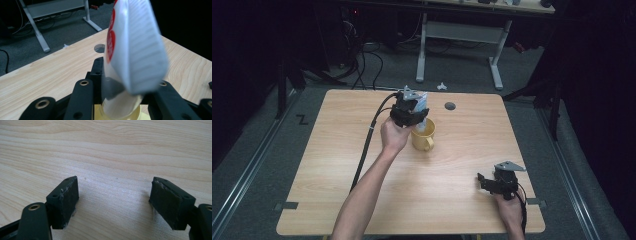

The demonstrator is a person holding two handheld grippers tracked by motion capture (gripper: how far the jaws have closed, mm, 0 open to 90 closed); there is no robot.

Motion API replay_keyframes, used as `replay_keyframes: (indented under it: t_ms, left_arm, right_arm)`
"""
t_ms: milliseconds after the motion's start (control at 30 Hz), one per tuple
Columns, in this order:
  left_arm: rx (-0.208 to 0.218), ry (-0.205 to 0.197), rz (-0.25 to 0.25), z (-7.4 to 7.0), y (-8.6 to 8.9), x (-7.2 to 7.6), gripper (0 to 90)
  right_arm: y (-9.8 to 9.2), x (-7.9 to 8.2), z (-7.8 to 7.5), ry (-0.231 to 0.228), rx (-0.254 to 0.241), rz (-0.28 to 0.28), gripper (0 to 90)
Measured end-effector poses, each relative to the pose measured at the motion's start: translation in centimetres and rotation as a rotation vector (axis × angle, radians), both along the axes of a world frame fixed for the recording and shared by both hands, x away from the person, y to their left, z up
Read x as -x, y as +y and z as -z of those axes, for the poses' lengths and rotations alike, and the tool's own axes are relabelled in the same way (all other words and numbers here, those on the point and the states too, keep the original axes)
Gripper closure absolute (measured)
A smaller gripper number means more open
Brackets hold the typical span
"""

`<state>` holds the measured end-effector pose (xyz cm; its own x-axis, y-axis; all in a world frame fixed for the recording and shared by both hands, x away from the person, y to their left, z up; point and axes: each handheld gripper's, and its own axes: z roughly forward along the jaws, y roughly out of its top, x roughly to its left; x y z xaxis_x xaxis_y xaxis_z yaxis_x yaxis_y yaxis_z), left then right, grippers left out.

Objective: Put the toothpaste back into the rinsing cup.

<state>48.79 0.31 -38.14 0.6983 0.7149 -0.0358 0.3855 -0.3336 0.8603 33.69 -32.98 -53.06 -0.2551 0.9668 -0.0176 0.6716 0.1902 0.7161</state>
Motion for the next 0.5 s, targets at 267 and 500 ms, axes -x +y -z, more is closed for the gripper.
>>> replay_keyframes:
  t_ms: [267, 500]
  left_arm:
    - [-0.026, 0.003, 0.001, 0.9, -0.7, -0.3, 67.6]
    - [-0.044, 0.017, -0.006, 2.3, -1.2, -0.5, 67.4]
  right_arm:
    - [0.0, 0.0, 0.0, -0.001, 0.001, -0.001, 23.1]
    - [0.0, 0.0, 0.0, 0.000, 0.000, -0.001, 23.2]
